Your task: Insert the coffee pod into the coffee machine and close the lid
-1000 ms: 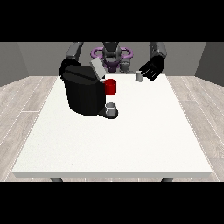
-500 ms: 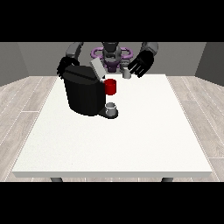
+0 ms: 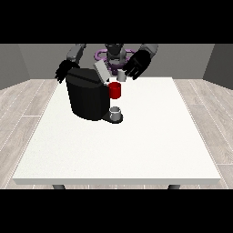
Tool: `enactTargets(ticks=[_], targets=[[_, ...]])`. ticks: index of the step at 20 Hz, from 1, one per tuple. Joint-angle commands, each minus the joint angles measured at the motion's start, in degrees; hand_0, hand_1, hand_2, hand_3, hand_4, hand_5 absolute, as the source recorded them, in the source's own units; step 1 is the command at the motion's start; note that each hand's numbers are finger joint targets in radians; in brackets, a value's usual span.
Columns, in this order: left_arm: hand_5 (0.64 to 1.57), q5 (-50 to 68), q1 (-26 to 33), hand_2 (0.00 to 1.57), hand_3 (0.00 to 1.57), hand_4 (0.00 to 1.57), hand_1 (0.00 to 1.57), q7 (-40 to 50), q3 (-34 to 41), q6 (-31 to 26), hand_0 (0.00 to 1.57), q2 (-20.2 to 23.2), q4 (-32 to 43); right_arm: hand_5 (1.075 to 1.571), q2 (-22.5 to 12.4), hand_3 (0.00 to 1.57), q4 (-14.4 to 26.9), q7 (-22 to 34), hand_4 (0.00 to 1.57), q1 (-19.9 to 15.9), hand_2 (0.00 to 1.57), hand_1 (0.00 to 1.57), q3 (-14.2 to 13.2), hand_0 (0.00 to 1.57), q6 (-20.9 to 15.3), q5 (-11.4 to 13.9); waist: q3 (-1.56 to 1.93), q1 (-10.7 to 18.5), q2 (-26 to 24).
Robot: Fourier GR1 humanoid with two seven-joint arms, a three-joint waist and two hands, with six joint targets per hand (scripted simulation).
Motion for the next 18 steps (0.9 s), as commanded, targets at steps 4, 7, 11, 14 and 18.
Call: enactTargets(ticks=[4,7,11,14,18], targets=[[1.571,0.2,-3.1,1.3,1.24,0.49,1.28,-1.09,1.74,-0.51,1.28,2.39,1.47,1.571,-2.6,0.0,-1.8,3.03,0.48,-4.04,0.0,0.0,-2.31,0.0,0.88,-1.43,-0.01,-1.27,4.1],[1.571,-0.76,-1.86,1.33,1.23,0.49,1.31,0.22,0.42,1.17,1.31,-1.14,1.1,1.571,-1.16,0.0,-1.23,0.71,0.54,-1.62,0.0,0.0,-2.04,0.0,0.58,-1.72,0.0,-1.18,2.34],[1.571,-1.97,-1.09,1.34,1.23,0.5,1.33,-0.05,-0.02,2.66,1.33,-1.62,2.43,1.571,1.26,0.0,-3.27,1.51,0.5,-0.25,0.0,0.0,1.28,0.0,-1.21,0.62,-0.01,-1.95,3.05],[1.571,-1.84,-1.81,1.28,1.21,0.51,1.23,-0.02,-0.48,1.02,1.23,-2.05,1.09,1.571,-1.17,0.0,-0.9,-0.4,0.5,-0.03,0.0,0.0,-2.35,0.0,1.33,-2.33,0.01,-0.63,2.22],[1.571,-1.75,-2.28,1.25,1.18,0.5,1.18,-0.6,-0.83,-1.25,1.18,-2.46,1.64,1.571,0.17,0.0,-1.41,0.81,0.53,-0.22,0.0,0.0,-1.39,0.0,-0.67,-1.18,0.01,0.12,1.25]])
